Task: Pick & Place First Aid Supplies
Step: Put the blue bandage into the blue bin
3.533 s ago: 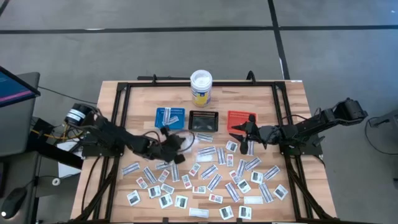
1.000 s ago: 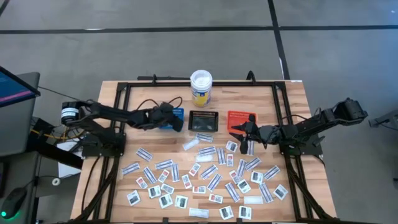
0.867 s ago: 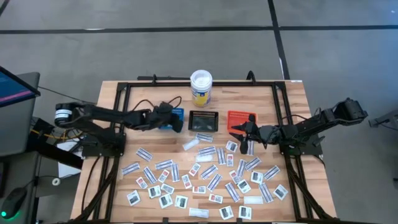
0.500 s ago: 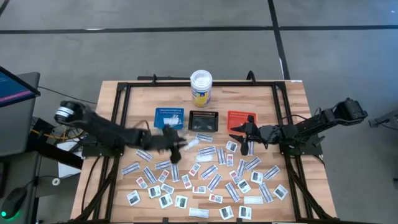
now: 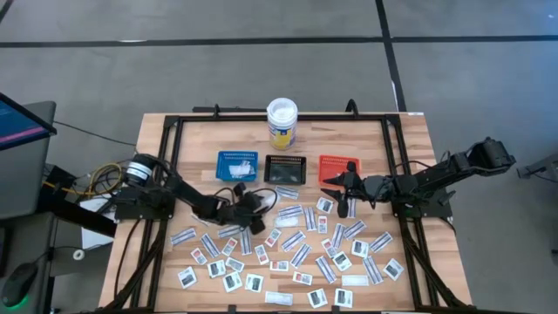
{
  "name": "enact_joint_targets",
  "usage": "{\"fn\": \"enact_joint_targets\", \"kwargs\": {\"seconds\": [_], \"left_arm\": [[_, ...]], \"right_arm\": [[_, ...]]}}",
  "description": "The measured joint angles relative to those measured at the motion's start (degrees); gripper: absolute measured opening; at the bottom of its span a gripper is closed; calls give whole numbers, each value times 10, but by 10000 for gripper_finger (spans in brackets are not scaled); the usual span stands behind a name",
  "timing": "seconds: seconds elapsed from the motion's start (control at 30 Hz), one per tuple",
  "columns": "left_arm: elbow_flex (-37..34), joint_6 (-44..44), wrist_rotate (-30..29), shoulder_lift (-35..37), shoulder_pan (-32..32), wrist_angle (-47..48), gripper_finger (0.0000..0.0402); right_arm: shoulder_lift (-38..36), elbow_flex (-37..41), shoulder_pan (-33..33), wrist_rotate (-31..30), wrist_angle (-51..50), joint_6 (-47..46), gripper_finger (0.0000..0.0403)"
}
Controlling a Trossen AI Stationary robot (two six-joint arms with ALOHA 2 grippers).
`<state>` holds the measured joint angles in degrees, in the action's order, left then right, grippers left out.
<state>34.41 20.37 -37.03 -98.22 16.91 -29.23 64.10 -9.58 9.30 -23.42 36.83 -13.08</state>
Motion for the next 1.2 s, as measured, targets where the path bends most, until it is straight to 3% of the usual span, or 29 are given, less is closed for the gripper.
{"fn": "enact_joint_targets", "kwargs": {"seconds": [0.13,0.33,0.67,0.93,1.2], "left_arm": [[1,1,15,-3,-7,-1,159],[-1,4,62,24,-9,17,89],[-2,19,66,29,-8,17,10],[5,10,60,30,-5,14,5],[29,-120,-18,122,7,22,6]], "right_arm": [[0,0,0,0,-7,0,143],[0,0,0,0,-19,0,143],[0,0,0,0,-22,0,143],[0,0,0,0,-21,0,143],[0,0,0,-4,-16,0,143]]}}
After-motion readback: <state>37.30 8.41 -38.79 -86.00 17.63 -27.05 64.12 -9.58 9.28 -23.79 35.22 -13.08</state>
